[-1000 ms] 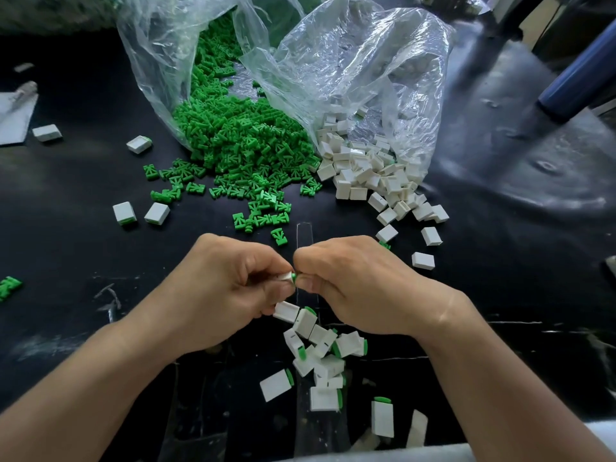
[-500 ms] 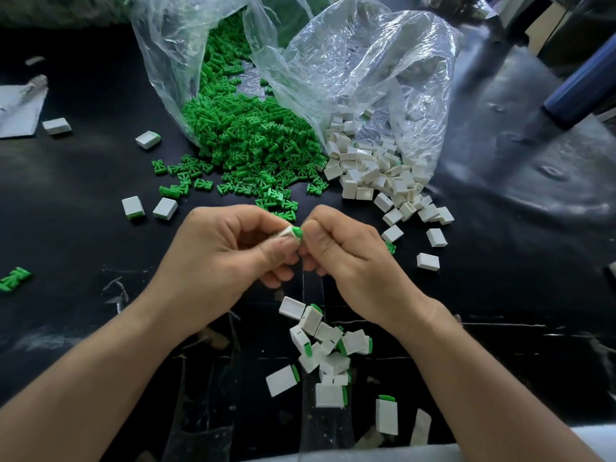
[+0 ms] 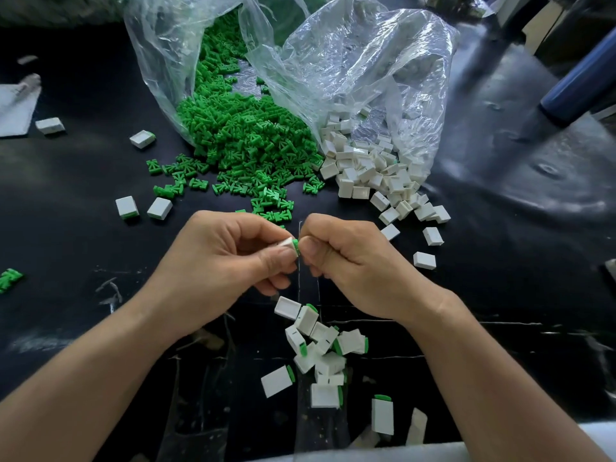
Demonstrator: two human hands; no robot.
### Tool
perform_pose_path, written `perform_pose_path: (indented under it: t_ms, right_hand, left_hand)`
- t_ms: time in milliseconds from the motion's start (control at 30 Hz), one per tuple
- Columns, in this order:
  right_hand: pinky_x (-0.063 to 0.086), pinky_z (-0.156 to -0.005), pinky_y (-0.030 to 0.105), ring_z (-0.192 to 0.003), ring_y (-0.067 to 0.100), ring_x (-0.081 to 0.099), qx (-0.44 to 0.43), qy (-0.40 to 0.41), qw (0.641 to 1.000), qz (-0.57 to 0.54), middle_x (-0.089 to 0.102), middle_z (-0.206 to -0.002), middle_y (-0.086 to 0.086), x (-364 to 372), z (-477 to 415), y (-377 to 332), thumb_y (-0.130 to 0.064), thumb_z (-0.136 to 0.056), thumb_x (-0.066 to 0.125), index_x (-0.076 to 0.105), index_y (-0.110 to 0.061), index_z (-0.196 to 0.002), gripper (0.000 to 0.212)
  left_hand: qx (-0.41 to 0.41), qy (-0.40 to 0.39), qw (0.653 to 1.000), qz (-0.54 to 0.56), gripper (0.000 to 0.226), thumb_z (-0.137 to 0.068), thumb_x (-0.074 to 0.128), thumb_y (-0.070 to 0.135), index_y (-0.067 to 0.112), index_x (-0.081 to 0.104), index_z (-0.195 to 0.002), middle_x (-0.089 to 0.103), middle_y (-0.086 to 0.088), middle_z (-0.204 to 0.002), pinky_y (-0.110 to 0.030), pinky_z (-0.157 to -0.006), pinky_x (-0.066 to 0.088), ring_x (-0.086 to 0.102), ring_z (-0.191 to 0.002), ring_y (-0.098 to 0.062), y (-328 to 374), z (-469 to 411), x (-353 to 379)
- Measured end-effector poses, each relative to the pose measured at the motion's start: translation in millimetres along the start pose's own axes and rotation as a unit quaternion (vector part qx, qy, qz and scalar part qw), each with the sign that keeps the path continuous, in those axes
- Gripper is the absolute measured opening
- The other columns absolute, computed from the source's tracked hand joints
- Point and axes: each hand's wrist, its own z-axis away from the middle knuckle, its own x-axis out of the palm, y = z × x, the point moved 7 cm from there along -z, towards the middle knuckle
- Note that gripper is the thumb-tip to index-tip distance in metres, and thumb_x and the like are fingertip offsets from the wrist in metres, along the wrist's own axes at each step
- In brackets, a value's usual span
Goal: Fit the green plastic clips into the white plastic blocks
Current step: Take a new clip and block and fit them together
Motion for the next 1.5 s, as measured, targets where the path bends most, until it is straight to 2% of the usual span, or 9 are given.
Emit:
perform_pose_path:
  t_ms: [100, 167, 267, 567, 700, 867, 1067, 1233, 1500]
  right_hand:
    - [0.044, -0.059, 0.023, -0.063, 0.009, 0.052, 0.041, -0.005, 0.996, -0.082, 0.053, -0.065, -0.005, 1, 0, 7, -0.014, -0.095, 0.044, 0.049, -0.015, -0.069, 0.027]
    - [0.043, -0.057, 0.018, -0.061, 0.006, 0.052, 0.06, 0.004, 0.989, -0.133, 0.055, -0.063, -0.007, -1, -1, 10, -0.017, -0.093, 0.045, 0.052, -0.019, -0.068, 0.026]
    - [0.043, -0.055, 0.018, -0.056, 0.006, 0.052, 0.068, 0.013, 0.983, -0.17, 0.058, -0.059, -0.006, -5, -2, 11, -0.026, -0.085, 0.042, 0.056, -0.019, -0.068, 0.023]
    - [0.044, -0.055, 0.018, -0.057, 0.005, 0.055, 0.073, -0.001, 0.983, -0.167, 0.059, -0.058, -0.007, -1, -2, 13, -0.028, -0.083, 0.044, 0.058, -0.018, -0.067, 0.023]
    - [0.048, -0.059, 0.027, -0.061, 0.003, 0.056, 0.036, -0.003, 0.997, -0.061, 0.055, -0.061, -0.01, -4, 0, 6, -0.026, -0.085, 0.044, 0.051, -0.022, -0.067, 0.02]
    - [0.043, -0.063, 0.044, -0.064, 0.022, 0.052, -0.013, -0.004, 0.998, 0.056, 0.054, -0.064, -0.001, -1, 1, -4, -0.024, -0.088, 0.041, 0.049, -0.014, -0.072, 0.02]
    - [0.037, -0.06, 0.043, -0.062, 0.028, 0.046, -0.044, -0.052, 0.985, 0.159, 0.052, -0.065, 0.008, 4, 3, -12, -0.015, -0.092, 0.046, 0.044, -0.012, -0.072, 0.02]
    - [0.031, -0.058, 0.039, -0.064, 0.022, 0.034, -0.069, -0.108, 0.955, 0.269, 0.028, -0.06, -0.009, 10, 6, -17, -0.015, -0.093, 0.045, 0.032, -0.016, -0.073, 0.024]
    - [0.037, -0.065, 0.037, -0.07, 0.021, 0.037, -0.066, -0.142, 0.927, 0.34, 0.032, -0.068, -0.007, 19, 7, -15, -0.006, -0.086, 0.049, 0.031, -0.019, -0.074, 0.025]
  left_hand:
    - [-0.001, 0.012, 1.0, 0.013, 0.013, -0.061, 0.066, 0.021, 0.015, 0.072, -0.071, 0.07, -0.009, -0.065, -0.02, -0.048, 0.052, 0.065, -0.052, -0.015, -1, -2, -3]
    - [-0.004, 0.03, 0.999, 0.025, 0.011, -0.06, 0.067, 0.022, 0.016, 0.071, -0.067, 0.071, -0.009, -0.065, -0.021, -0.047, 0.053, 0.066, -0.052, -0.016, -2, -3, -7]
    - [-0.006, 0.035, 0.999, 0.029, 0.011, -0.059, 0.067, 0.023, 0.016, 0.071, -0.067, 0.071, -0.009, -0.065, -0.021, -0.047, 0.053, 0.066, -0.052, -0.017, -2, -2, -8]
    - [-0.015, 0.025, 0.999, 0.038, 0.011, -0.058, 0.068, 0.023, 0.016, 0.072, -0.065, 0.071, -0.009, -0.065, -0.02, -0.047, 0.052, 0.065, -0.052, -0.015, -3, -2, -7]
    - [-0.021, 0.011, 0.999, 0.032, 0.015, -0.059, 0.067, 0.021, 0.012, 0.071, -0.071, 0.07, -0.011, -0.064, -0.019, -0.046, 0.051, 0.064, -0.051, -0.015, -4, -2, -5]
    - [-0.02, 0.002, 1.0, 0.02, 0.022, -0.06, 0.066, 0.022, 0.006, 0.07, -0.075, 0.069, -0.011, -0.064, -0.018, -0.045, 0.049, 0.063, -0.049, -0.014, -5, -2, -4]
    - [0.012, -0.024, 0.999, -0.044, 0.017, -0.062, 0.065, 0.023, 0.009, 0.07, -0.071, 0.068, -0.01, -0.062, -0.018, -0.047, 0.05, 0.064, -0.05, -0.013, -3, 1, -1]
    - [0.081, -0.053, 0.981, -0.169, 0.005, -0.074, 0.073, 0.015, 0.017, 0.07, -0.071, 0.065, 0.0, -0.057, -0.02, -0.048, 0.051, 0.06, -0.047, -0.007, -1, 4, 2]
    - [0.132, -0.076, 0.948, -0.279, 0.009, -0.072, 0.066, 0.022, 0.015, 0.069, -0.066, 0.058, 0.011, -0.05, -0.023, -0.045, 0.047, 0.055, -0.045, -0.001, 4, 8, 6]
